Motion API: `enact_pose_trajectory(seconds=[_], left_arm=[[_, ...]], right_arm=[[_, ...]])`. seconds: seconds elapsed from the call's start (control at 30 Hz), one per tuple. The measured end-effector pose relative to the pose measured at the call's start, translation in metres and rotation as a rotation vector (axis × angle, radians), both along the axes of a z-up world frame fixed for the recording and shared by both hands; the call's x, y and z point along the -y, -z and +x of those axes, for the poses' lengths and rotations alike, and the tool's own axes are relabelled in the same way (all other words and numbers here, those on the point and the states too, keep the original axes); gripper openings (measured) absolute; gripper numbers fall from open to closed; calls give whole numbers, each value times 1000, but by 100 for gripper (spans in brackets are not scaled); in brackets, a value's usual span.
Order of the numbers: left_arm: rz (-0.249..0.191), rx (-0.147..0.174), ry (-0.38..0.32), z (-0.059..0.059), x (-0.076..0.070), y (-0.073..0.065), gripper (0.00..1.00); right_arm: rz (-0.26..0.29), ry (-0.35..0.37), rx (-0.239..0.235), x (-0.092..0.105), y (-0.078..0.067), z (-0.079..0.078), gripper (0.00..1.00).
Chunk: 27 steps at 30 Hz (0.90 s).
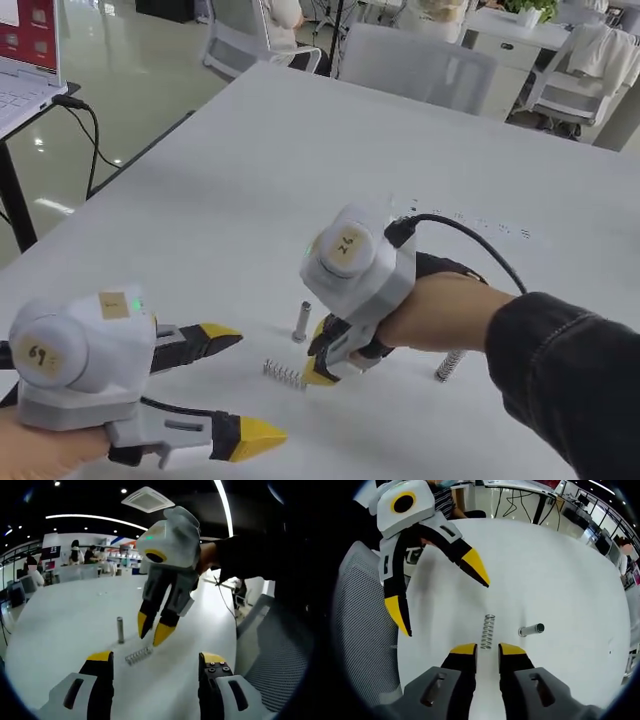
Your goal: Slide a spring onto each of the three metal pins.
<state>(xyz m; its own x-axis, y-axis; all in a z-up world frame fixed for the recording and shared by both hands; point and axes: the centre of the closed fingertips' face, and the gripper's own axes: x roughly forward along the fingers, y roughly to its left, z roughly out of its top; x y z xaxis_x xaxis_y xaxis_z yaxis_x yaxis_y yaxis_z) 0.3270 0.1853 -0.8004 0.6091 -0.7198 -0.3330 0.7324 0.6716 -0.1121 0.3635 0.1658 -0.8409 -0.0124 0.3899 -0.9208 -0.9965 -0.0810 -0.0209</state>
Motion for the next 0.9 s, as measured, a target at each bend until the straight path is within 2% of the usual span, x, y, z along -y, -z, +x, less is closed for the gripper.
enact_pose_trajectory(seconds=[0.43, 0.6, 0.9], left_arm=[[0, -3, -4, 0, -2, 2, 63], [-1, -4, -4, 0, -2, 2, 63], [2, -7, -4, 1, -3, 3, 62]], right_arm=[[-27, 34, -15, 0, 17, 2, 12], [-23, 41, -20, -2, 19, 1, 11], [-49, 27, -10, -2, 25, -1, 9]])
